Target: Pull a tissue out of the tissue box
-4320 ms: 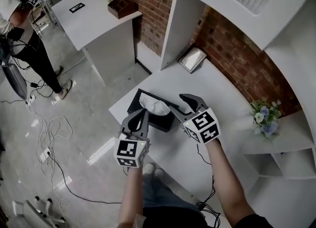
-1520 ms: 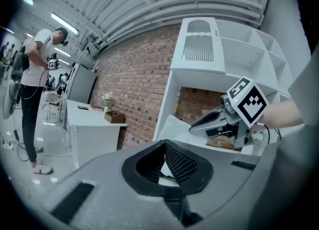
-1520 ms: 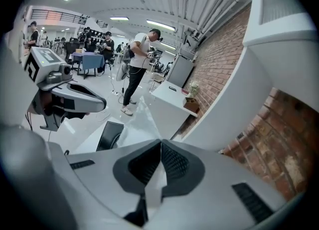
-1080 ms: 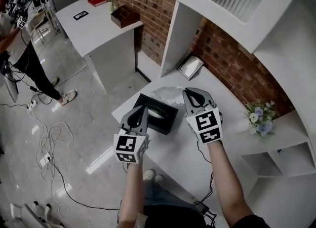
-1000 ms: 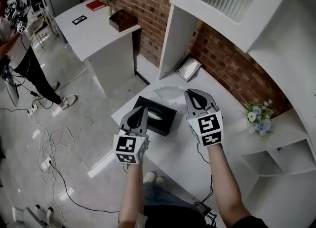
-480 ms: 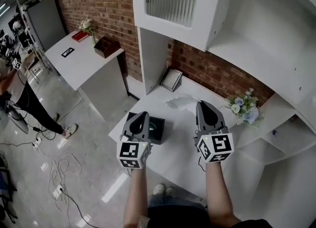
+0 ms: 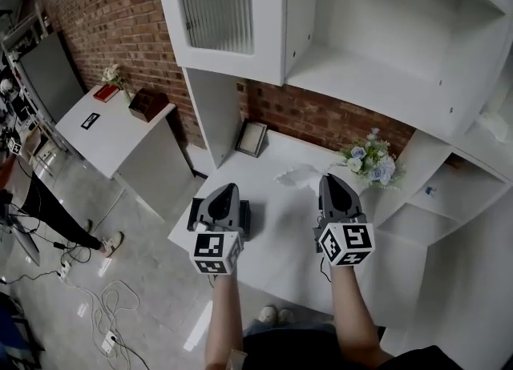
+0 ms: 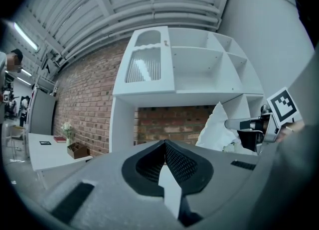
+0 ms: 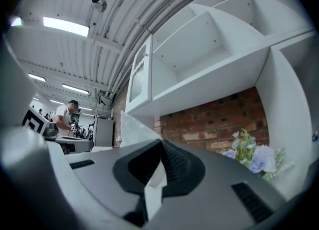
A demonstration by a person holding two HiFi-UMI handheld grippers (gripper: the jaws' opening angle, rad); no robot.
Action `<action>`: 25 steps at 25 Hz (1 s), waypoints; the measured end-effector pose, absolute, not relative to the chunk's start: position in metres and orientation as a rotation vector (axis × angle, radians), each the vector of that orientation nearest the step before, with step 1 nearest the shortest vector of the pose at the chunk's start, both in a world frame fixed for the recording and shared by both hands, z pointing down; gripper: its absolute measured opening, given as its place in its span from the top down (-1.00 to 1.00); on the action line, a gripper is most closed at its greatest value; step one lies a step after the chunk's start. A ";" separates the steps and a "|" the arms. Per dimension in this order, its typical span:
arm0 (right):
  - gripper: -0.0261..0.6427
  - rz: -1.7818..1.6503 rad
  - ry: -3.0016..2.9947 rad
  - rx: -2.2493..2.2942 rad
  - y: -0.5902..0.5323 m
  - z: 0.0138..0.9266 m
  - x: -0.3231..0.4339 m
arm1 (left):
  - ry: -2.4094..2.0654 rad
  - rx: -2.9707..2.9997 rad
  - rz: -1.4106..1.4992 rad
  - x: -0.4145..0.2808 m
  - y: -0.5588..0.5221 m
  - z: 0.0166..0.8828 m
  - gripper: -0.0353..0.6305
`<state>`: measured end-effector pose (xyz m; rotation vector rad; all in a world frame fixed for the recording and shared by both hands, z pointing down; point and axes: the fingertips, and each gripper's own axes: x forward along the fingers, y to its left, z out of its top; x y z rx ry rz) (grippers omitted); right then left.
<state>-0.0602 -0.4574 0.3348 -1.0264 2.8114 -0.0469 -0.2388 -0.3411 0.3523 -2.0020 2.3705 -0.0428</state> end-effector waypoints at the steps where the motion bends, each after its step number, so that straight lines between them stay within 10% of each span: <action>1: 0.91 -0.049 2.810 -1.035 -0.458 0.337 -0.055 | 2.364 -2.007 -0.038 -0.235 -0.343 0.352 0.87; 25: 0.92 -0.036 2.841 -1.057 -0.448 0.353 -0.035 | 2.332 -2.065 -0.045 -0.206 -0.356 0.359 0.87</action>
